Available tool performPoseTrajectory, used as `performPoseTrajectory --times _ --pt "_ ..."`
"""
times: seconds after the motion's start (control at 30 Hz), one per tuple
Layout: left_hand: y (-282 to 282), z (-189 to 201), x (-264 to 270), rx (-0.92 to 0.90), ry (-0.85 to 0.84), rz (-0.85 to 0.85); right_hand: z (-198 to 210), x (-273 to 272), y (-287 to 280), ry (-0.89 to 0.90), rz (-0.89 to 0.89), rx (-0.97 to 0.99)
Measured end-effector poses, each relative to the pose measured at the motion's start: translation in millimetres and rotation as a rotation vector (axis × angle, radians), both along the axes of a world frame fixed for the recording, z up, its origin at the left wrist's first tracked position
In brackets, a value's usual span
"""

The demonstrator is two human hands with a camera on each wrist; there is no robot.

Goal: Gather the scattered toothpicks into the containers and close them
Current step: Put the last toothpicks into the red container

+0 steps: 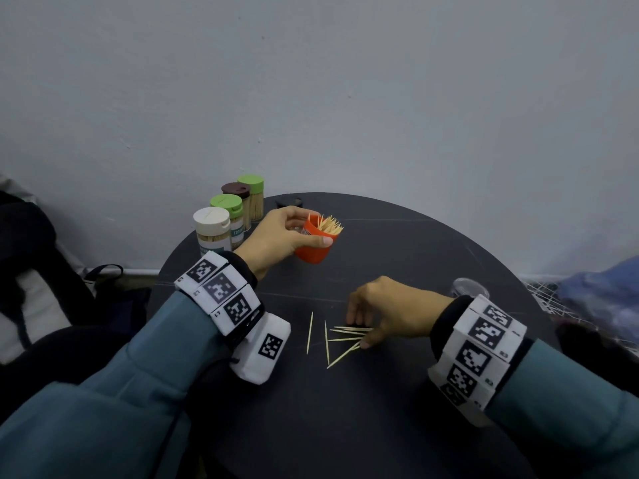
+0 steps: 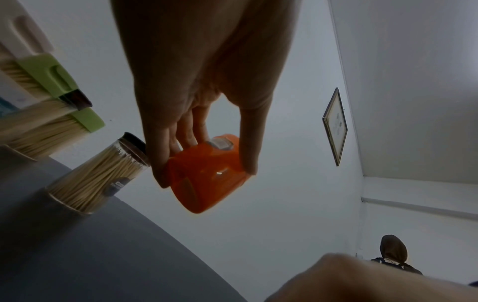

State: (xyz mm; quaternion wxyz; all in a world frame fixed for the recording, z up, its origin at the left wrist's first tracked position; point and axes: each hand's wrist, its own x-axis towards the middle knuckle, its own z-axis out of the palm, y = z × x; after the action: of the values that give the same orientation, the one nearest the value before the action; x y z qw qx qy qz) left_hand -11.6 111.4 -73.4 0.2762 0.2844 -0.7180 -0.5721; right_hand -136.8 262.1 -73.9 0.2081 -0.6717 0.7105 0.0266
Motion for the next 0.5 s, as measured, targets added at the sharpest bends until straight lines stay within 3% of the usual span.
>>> performPoseTrajectory --times 0.27,0.5 --pt "-0.2 -0.2 0.4 0.006 0.004 0.004 1.9 8.2 -6.5 0.123 -0.018 -0.064" --pt "0.1 0.3 0.8 0.006 -0.003 -0.005 5.6 12.8 -13.0 0.3 -0.015 0.042"
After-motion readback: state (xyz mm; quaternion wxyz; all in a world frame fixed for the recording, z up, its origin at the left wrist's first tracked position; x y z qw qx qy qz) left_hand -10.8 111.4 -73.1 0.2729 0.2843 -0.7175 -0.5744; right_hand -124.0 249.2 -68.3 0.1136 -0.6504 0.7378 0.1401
